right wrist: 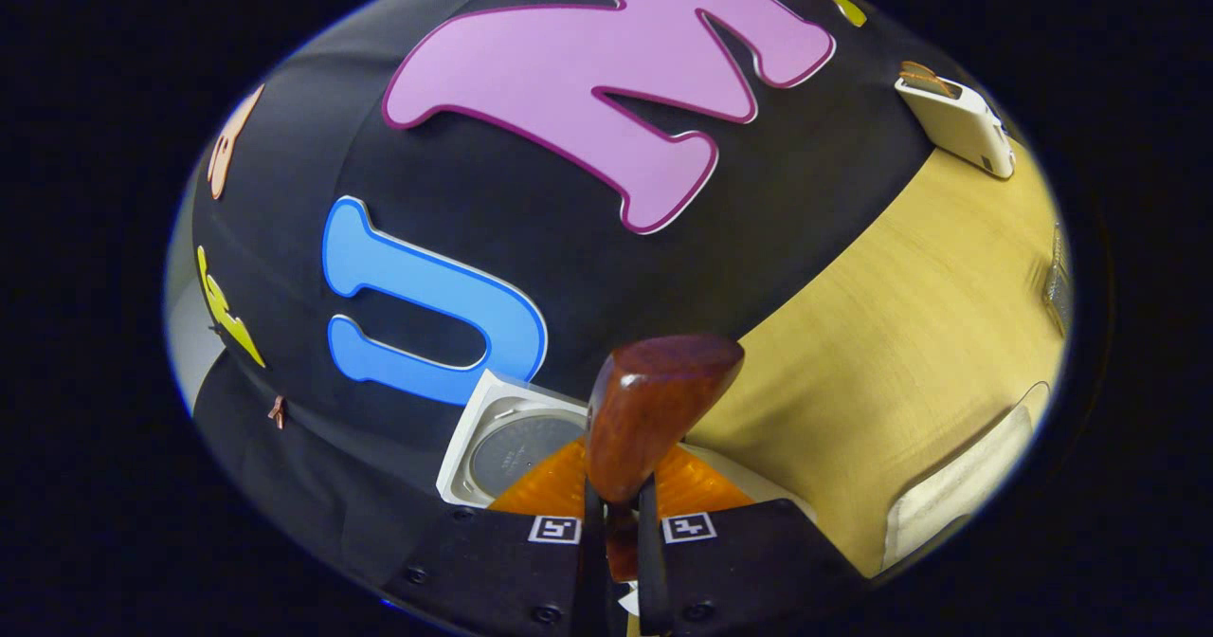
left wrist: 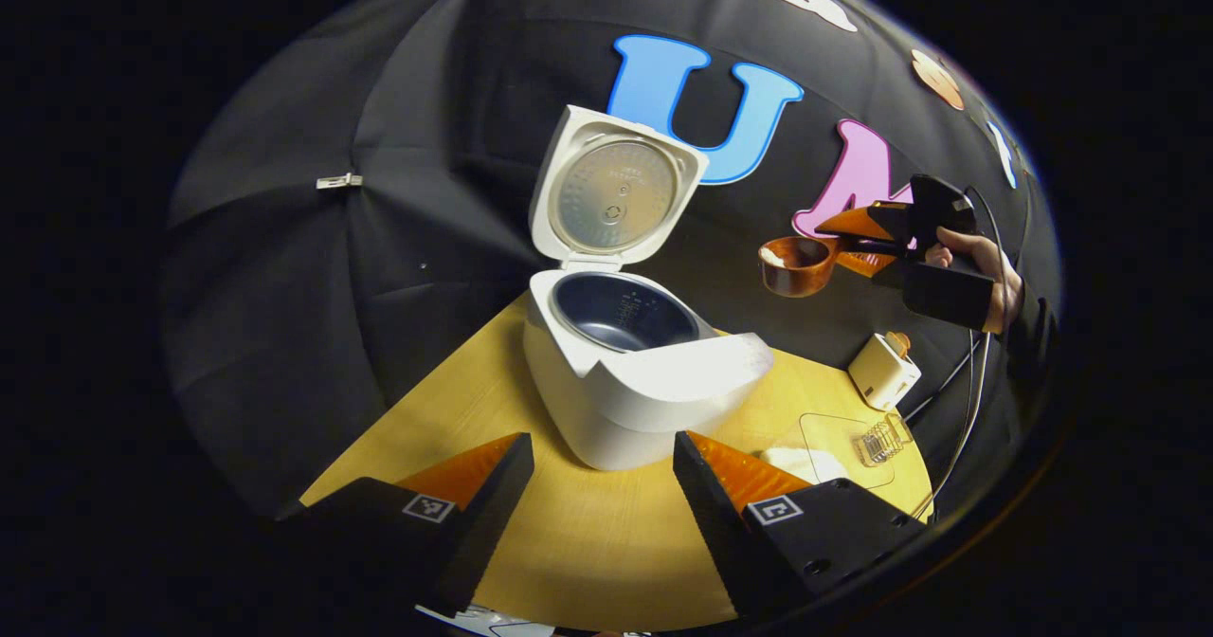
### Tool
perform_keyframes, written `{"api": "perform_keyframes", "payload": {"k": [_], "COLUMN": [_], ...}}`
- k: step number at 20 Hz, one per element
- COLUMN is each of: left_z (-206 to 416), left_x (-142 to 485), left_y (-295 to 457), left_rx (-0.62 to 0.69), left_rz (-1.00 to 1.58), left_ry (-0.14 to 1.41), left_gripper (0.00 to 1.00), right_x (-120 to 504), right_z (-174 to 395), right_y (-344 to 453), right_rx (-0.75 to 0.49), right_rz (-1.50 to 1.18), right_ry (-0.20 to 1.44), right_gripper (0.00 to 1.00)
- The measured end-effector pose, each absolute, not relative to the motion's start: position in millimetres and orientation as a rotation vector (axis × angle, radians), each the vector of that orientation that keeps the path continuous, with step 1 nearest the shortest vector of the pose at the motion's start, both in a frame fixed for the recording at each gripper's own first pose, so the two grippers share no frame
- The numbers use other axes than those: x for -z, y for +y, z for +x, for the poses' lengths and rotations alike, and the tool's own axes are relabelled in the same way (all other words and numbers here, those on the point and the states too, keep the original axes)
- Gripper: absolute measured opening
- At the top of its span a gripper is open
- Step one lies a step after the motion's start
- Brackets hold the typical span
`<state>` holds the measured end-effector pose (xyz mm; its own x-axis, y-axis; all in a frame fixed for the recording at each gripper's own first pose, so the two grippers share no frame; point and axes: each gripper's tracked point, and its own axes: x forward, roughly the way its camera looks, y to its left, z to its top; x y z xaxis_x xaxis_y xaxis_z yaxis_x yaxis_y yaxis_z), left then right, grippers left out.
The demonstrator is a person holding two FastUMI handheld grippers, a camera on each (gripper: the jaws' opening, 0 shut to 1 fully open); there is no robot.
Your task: Close the left gripper, press the button to open the rice cooker; take a wooden spoon from the chopstick holder with the right hand, scoop a spoonful of rice and pour it into the rice cooker, then put the wooden spoon back into the chopstick holder.
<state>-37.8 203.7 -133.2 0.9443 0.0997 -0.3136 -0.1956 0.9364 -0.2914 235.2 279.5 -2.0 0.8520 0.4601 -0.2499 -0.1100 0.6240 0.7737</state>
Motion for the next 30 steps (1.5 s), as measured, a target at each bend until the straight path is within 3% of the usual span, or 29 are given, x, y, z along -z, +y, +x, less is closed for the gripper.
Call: {"api": "perform_keyframes", "payload": {"k": [11,21,30], "left_z": [-39.3,-40.2,-34.0], "left_x": [146.6,160.3,160.6], "left_y": [251.4,260.1,262.9], "left_rx": [-0.264,-0.295,-0.293], "left_rz": [-0.383,-0.421,-0.462], "left_ry": [0.301,0.314,0.294], "left_gripper": [0.96,0.96,0.96], "right_x": [52.3,79.1,95.9], "right_z": [283.8,268.6,254.4], "right_y": [382.7,426.0,450.0], "right_rx": [-0.438,-0.581,-0.667], "right_rz": [0.529,-0.085,-0.295], "right_ry": [0.432,0.225,0.180], "right_gripper": [0.16,0.16,0.16]}}
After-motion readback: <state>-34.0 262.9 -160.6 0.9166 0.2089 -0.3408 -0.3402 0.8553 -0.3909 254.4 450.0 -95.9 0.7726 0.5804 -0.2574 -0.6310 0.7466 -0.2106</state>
